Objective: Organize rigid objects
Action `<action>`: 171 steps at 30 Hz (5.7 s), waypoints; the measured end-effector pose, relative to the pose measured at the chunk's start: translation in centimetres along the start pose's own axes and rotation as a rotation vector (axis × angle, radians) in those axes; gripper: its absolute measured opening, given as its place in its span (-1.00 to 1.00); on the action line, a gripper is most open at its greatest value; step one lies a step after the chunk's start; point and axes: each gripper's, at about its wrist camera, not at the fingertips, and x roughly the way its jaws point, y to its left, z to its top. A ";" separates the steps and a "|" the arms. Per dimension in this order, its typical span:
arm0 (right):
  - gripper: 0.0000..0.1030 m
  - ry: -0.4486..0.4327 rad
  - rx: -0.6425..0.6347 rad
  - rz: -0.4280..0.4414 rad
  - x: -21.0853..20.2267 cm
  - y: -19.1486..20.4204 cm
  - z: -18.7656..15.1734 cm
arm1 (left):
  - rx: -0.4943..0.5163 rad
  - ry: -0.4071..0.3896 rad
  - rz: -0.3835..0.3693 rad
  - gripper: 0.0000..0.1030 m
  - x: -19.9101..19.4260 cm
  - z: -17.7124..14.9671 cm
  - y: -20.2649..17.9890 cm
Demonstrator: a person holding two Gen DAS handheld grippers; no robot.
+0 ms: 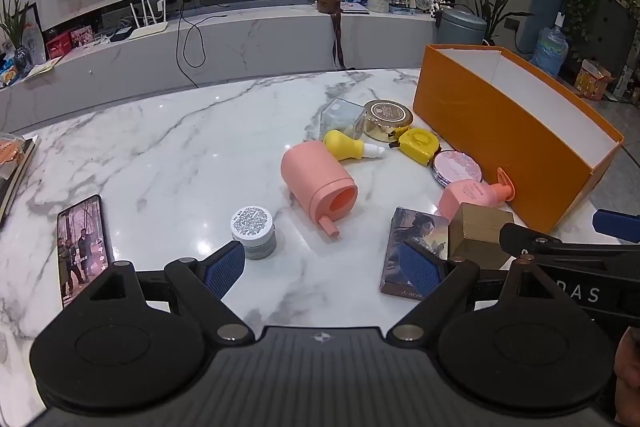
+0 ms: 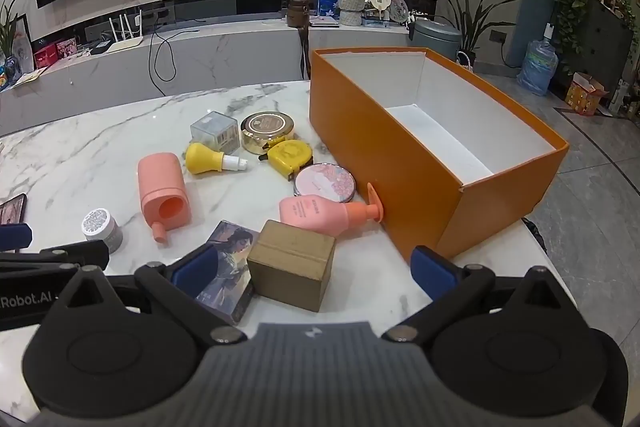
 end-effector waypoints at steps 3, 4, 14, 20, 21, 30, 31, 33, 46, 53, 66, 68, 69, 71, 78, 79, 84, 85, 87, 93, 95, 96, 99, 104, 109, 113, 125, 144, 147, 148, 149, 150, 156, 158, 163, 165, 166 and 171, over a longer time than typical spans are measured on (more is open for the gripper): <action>0.95 0.000 -0.001 -0.001 0.0 0.1 0.1 | 0.001 -0.001 -0.001 0.98 0.0 0.0 0.1; 0.95 0.000 -0.001 -0.002 0.0 0.1 0.1 | 0.000 0.000 -0.002 0.98 0.0 0.0 0.1; 0.95 -0.001 0.003 -0.004 -0.2 0.0 0.2 | 0.001 -0.002 -0.001 0.98 0.0 -0.1 0.2; 0.95 0.000 0.003 -0.004 -0.2 0.0 0.2 | 0.002 -0.002 -0.001 0.98 -0.1 -0.1 0.2; 0.95 0.000 0.002 -0.004 -0.2 0.0 0.2 | 0.003 -0.003 -0.002 0.98 -0.1 -0.1 0.2; 0.95 -0.001 0.002 -0.008 -0.3 -0.1 0.3 | 0.004 -0.003 -0.002 0.98 -0.1 -0.1 0.2; 0.95 0.000 0.002 -0.010 -0.3 -0.1 0.4 | 0.003 -0.003 -0.002 0.98 -0.1 -0.1 0.2; 0.95 -0.003 0.001 -0.014 -0.4 -0.1 0.4 | 0.003 -0.003 -0.002 0.98 -0.1 -0.1 0.2; 0.95 -0.002 0.000 -0.015 -0.5 -0.1 0.4 | 0.005 -0.003 -0.002 0.98 0.0 -0.1 0.2; 0.95 -0.002 0.000 -0.015 -0.5 -0.1 0.4 | 0.005 -0.003 -0.002 0.98 0.0 -0.1 0.2; 0.95 0.000 0.000 -0.016 -0.3 -0.1 0.4 | 0.005 -0.002 -0.002 0.98 -0.1 -0.1 0.2; 0.95 0.000 0.000 -0.016 -0.3 -0.1 0.4 | 0.005 -0.002 -0.003 0.98 0.0 -0.1 0.3; 0.95 0.000 0.000 -0.016 -0.3 -0.1 0.4 | 0.004 -0.002 -0.004 0.98 -0.1 -0.2 0.2; 0.95 0.001 0.001 -0.016 -0.2 -0.1 0.4 | 0.004 0.000 -0.005 0.98 0.1 -0.2 0.2; 0.95 0.012 -0.001 -0.019 0.3 0.0 0.0 | 0.002 0.008 -0.010 0.98 0.5 -0.6 -0.2; 0.95 0.012 -0.001 -0.017 0.4 0.0 0.0 | 0.001 0.006 -0.014 0.98 0.5 -0.6 -0.1; 0.95 0.008 -0.004 -0.001 0.7 -0.3 0.1 | -0.007 0.005 -0.013 0.98 1.2 -0.6 0.4; 0.95 0.004 -0.005 0.013 0.7 -0.4 0.1 | -0.015 0.006 -0.006 0.98 1.4 -0.7 0.7; 0.95 0.001 0.002 0.051 1.0 -0.9 0.1 | -0.038 -0.002 0.002 0.98 1.9 -1.0 1.4; 0.95 -0.068 -0.037 0.104 1.9 -1.0 -0.7 | -0.115 -0.025 0.016 0.98 4.0 -1.9 3.6; 0.95 -0.099 -0.061 0.082 2.3 -0.8 -1.1 | -0.137 -0.032 0.015 0.98 4.7 -2.2 4.3; 0.95 -0.096 -0.061 0.069 2.6 -0.6 -1.1 | -0.142 -0.028 0.010 0.98 5.0 -2.3 4.5; 0.95 -0.051 0.001 0.107 3.7 -1.2 -1.3 | -0.147 -0.021 0.018 0.98 6.1 -2.7 4.9; 0.95 -0.023 0.018 0.101 5.2 -1.1 -1.9 | -0.141 -0.052 0.000 0.98 7.4 -3.0 5.2; 0.62 -0.006 -0.033 0.096 6.3 -0.4 -2.3 | -0.144 -0.034 0.013 0.98 9.0 -2.6 5.4; 0.62 0.021 -0.027 0.102 7.1 -0.3 -2.5 | -0.124 -0.043 0.025 0.98 9.8 -2.2 5.6; 0.36 0.015 -0.046 0.122 8.3 0.1 -2.4 | -0.087 -0.032 0.017 0.50 11.3 -2.1 5.7; 0.33 -0.039 -0.053 0.154 7.4 -0.4 -2.6 | -0.076 -0.092 -0.009 -0.09 8.9 -0.8 5.9; 0.33 -0.053 -0.046 0.160 6.7 -0.7 -2.3 | -0.077 -0.115 -0.024 -0.09 7.7 -0.2 5.6; 0.33 -0.055 -0.044 0.162 6.6 -0.8 -2.2 | -0.076 -0.120 -0.029 -0.09 7.5 0.0 5.5; 0.33 -0.058 -0.043 0.163 6.4 -0.8 -2.2 | -0.074 -0.126 -0.036 -0.09 7.1 0.2 5.3; 0.33 -0.060 -0.042 0.164 6.3 -0.9 -2.2 | -0.072 -0.132 -0.043 -0.09 6.7 0.5 5.1; 0.33 -0.085 -0.023 0.171 5.0 -1.7 -1.8 | -0.035 -0.169 -0.081 -0.09 4.6 1.7 3.4; 0.32 -0.095 -0.014 0.176 4.5 -2.1 -1.6 | -0.015 -0.181 -0.097 -0.09 4.0 2.1 2.7; 0.33 -0.122 -0.001 0.185 3.3 -3.4 -0.7 | 0.020 -0.205 -0.136 -0.09 3.2 3.3 0.8; 0.33 -0.136 0.007 0.191 2.6 -4.2 -0.2 | 0.038 -0.212 -0.155 -0.09 3.1 3.9 -0.2; 0.32 -0.144 0.012 0.192 2.3 -4.7 0.1 | 0.048 -0.215 -0.166 -0.09 3.0 4.2 -0.7; 0.32 -0.169 0.072 0.212 1.2 -7.4 1.7 | 0.116 -0.219 -0.222 -0.09 3.5 5.7 -3.9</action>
